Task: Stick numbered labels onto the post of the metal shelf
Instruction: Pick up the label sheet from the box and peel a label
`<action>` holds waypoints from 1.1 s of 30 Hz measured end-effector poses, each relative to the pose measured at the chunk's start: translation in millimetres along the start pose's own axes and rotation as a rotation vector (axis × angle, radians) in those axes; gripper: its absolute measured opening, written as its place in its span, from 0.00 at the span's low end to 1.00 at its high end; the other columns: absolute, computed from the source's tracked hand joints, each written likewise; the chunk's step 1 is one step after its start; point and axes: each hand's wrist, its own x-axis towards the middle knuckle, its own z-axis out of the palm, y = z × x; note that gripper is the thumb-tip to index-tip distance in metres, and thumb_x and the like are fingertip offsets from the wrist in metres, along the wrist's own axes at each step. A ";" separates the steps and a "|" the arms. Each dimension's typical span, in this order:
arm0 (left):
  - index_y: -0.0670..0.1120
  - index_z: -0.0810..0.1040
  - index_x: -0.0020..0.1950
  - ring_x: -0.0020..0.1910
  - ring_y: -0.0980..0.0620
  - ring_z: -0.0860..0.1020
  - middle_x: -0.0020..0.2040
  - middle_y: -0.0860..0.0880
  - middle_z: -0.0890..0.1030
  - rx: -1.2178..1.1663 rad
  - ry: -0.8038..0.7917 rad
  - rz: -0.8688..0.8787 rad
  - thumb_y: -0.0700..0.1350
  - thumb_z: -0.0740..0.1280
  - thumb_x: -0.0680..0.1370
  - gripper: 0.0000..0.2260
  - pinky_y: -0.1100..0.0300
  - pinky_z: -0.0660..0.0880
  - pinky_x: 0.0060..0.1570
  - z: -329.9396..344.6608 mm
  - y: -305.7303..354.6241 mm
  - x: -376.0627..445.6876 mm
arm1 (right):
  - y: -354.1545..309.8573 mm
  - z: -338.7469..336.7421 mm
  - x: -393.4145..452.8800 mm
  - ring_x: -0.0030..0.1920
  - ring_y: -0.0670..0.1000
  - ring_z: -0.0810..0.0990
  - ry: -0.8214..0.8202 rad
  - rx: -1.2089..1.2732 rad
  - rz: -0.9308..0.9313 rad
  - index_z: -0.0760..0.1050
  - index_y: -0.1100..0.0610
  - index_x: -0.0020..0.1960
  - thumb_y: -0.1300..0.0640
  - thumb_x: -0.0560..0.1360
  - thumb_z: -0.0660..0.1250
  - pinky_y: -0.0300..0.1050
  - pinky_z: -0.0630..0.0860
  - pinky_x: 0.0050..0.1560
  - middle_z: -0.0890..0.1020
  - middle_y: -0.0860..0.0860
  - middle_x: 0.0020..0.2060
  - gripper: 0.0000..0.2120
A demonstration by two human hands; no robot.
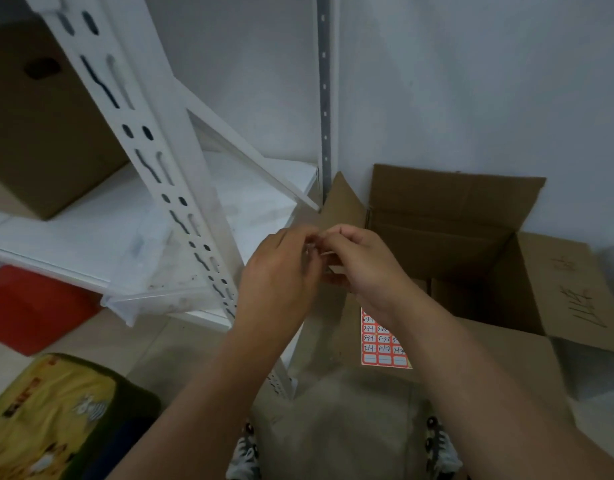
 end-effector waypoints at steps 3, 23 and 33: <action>0.46 0.79 0.56 0.48 0.52 0.79 0.49 0.50 0.82 -0.029 -0.014 -0.013 0.41 0.67 0.77 0.08 0.63 0.74 0.47 -3.6 1.4 2.9 | -1.8 4.2 0.6 0.39 0.46 0.79 0.033 0.018 -0.018 0.78 0.65 0.49 0.57 0.78 0.62 0.37 0.76 0.37 0.80 0.54 0.38 0.11; 0.48 0.82 0.43 0.45 0.53 0.82 0.48 0.45 0.84 -1.347 0.035 -0.767 0.33 0.65 0.76 0.11 0.62 0.76 0.43 -10.6 15.4 5.9 | 0.0 2.6 -6.0 0.39 0.49 0.82 0.182 0.004 -0.161 0.80 0.58 0.44 0.58 0.76 0.66 0.41 0.78 0.41 0.84 0.55 0.39 0.06; 0.46 0.81 0.47 0.40 0.54 0.78 0.38 0.52 0.83 -1.041 0.094 -0.628 0.37 0.66 0.78 0.05 0.64 0.76 0.40 -8.7 17.0 4.8 | -5.1 -4.7 -11.5 0.40 0.52 0.80 0.172 -0.243 -0.386 0.77 0.54 0.45 0.57 0.78 0.63 0.47 0.78 0.42 0.81 0.54 0.39 0.06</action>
